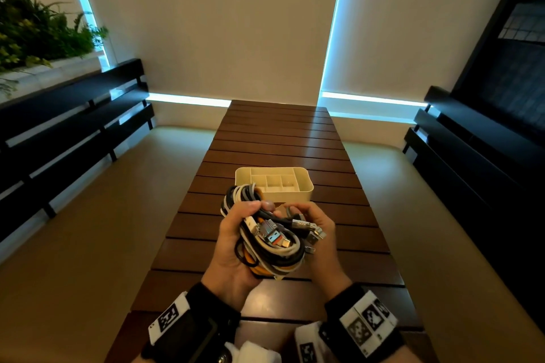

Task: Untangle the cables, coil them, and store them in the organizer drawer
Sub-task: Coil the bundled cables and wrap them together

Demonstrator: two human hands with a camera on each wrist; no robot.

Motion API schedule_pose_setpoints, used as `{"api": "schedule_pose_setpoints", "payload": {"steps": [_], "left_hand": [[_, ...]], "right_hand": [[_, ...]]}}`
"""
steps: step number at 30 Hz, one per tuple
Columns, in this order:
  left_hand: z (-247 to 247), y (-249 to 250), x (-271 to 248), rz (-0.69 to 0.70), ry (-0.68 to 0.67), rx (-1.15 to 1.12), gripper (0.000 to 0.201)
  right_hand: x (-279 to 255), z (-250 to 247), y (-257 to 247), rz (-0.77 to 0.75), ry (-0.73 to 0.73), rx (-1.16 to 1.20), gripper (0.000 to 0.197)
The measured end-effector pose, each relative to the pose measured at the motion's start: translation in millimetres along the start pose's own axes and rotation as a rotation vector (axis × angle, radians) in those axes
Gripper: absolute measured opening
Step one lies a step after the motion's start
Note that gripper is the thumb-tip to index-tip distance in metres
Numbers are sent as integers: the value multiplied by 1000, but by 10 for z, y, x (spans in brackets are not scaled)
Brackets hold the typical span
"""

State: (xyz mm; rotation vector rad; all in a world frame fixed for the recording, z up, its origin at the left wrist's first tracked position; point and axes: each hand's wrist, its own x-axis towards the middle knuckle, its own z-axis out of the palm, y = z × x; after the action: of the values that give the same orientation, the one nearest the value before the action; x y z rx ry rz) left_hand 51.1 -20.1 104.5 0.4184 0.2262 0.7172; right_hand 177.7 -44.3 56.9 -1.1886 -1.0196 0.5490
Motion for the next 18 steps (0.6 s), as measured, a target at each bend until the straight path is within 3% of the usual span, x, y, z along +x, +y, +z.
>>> {"api": "schedule_pose_setpoints", "payload": {"steps": [4, 7, 9, 11, 13, 15, 18], "left_hand": [[-20, 30, -19, 5, -32, 0, 37], [-70, 103, -61, 32, -58, 34, 35], [-80, 175, -103, 49, -109, 83, 31], [-75, 252, -148, 79, -136, 132, 29], [-82, 300, -182, 122, -108, 176, 32], [-90, 307, -201, 143, -64, 214, 35], [-141, 264, -171, 78, -3, 249, 41]], "right_hand": [[77, -43, -45, -271, 154, -108, 5], [192, -266, -274, -502, 43, -359, 11], [303, -467, -465, -370, -265, -545, 5], [403, -712, -640, -84, -680, -718, 14], [454, -983, -782, 136, -921, -641, 16], [462, -1178, -941, 220, -935, -499, 18], [502, -1219, -1073, 179, -669, -369, 10]]}}
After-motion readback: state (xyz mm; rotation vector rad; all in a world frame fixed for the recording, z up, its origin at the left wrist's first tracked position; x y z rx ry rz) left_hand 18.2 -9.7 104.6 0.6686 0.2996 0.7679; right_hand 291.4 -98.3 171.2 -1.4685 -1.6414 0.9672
